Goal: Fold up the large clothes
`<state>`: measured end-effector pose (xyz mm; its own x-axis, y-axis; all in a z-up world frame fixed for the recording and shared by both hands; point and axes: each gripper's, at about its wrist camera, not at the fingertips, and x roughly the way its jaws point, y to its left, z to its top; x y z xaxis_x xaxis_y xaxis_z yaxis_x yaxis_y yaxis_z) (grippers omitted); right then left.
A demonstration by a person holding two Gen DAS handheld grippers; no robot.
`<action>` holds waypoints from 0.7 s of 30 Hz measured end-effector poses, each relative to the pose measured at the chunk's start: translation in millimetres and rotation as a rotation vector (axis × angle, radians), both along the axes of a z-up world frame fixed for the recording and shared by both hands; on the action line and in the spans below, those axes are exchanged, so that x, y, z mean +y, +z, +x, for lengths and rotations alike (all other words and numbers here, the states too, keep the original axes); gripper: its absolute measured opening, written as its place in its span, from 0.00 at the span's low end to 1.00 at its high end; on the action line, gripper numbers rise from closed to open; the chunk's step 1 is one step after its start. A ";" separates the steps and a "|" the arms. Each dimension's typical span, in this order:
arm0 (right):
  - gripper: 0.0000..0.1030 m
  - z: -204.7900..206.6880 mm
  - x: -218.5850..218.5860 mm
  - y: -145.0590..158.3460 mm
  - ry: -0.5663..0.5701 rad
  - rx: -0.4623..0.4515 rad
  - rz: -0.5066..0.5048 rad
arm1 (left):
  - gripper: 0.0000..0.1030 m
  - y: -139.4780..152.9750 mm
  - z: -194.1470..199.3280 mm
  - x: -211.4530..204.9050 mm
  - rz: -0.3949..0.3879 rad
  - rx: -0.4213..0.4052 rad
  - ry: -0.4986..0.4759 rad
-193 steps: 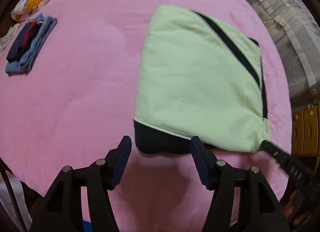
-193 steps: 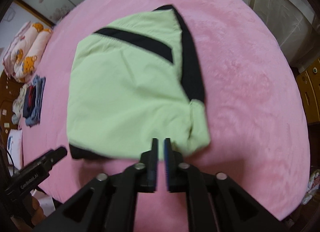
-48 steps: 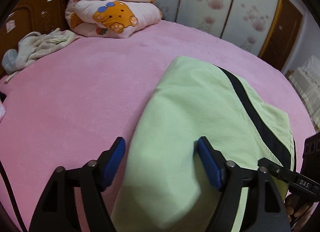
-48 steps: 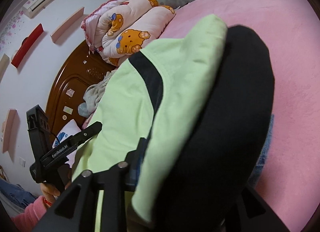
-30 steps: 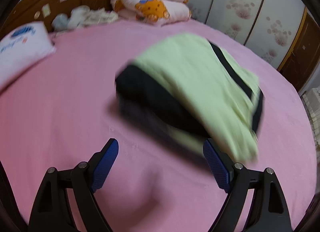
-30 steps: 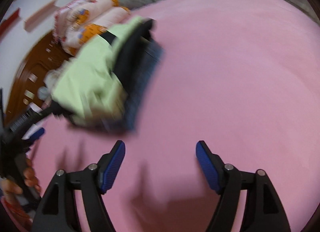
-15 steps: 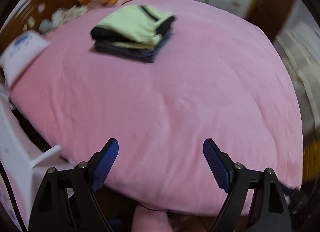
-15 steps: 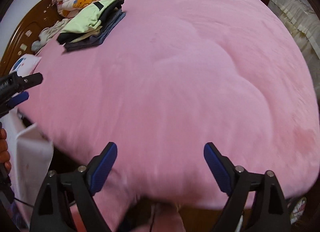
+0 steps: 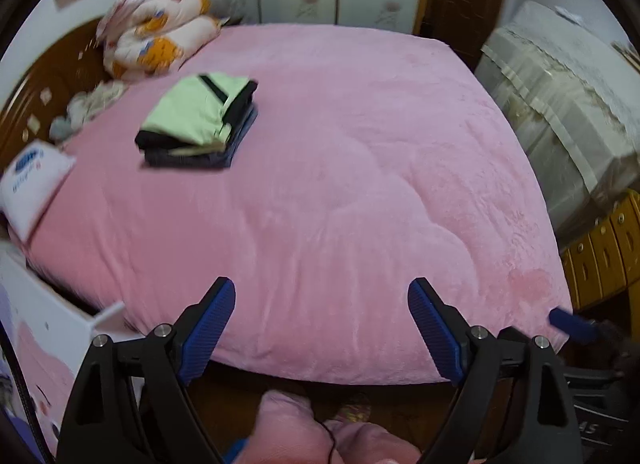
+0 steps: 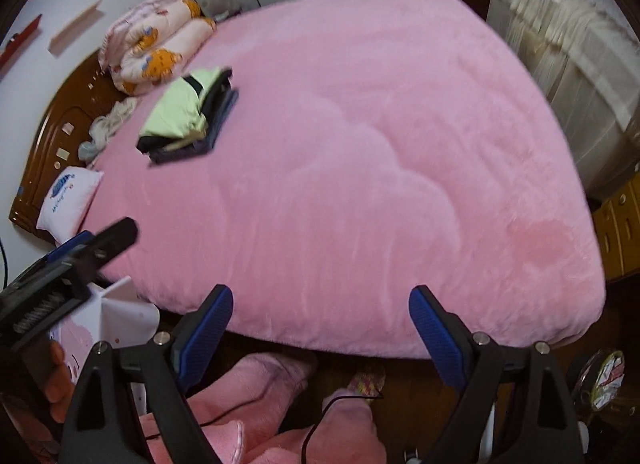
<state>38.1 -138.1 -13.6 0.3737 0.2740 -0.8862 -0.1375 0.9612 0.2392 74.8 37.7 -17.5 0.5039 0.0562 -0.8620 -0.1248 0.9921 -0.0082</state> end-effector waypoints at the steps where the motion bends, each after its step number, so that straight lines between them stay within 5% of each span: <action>1: 0.88 -4.1 -0.4 9.4 -0.007 -0.025 -0.011 | 0.88 3.6 -2.5 -2.5 -0.004 0.001 0.001; 8: 0.88 -18.4 3.7 34.5 -0.028 -0.102 -0.015 | 0.89 19.5 -20.7 0.8 0.008 -0.023 0.043; 12: 0.88 -27.5 0.2 36.4 -0.055 -0.119 -0.004 | 0.99 25.8 -31.8 1.4 0.043 -0.059 0.046; 21: 1.00 -39.7 -1.5 46.0 -0.077 -0.167 -0.050 | 0.99 27.7 -46.5 -2.5 0.033 -0.062 0.042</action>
